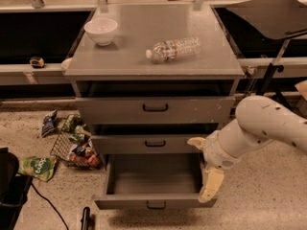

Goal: Close bottom drawer

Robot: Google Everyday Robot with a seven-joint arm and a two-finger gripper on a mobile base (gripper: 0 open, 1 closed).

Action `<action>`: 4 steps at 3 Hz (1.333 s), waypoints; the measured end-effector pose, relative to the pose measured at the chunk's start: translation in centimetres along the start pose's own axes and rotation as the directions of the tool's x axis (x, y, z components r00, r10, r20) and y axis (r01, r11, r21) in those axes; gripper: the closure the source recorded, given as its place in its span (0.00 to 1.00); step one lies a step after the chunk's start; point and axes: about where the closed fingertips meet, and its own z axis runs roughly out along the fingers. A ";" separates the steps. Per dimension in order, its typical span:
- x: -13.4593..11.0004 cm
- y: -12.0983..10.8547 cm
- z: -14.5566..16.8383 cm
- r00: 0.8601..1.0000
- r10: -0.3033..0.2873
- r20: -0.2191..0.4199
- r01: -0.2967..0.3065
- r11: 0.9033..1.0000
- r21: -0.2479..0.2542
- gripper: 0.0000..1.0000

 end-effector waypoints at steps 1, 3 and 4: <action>3.7 -0.5 4.7 1.000 -0.018 0.025 0.018 1.000 -0.006 0.00; 9.1 -0.7 17.4 0.988 -0.041 0.146 0.054 0.995 -0.084 0.00; 10.8 1.0 24.8 0.973 0.000 0.230 0.039 0.986 -0.163 0.00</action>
Offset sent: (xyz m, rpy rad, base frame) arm 0.0146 -0.0010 -0.2280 0.1425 0.0452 0.1116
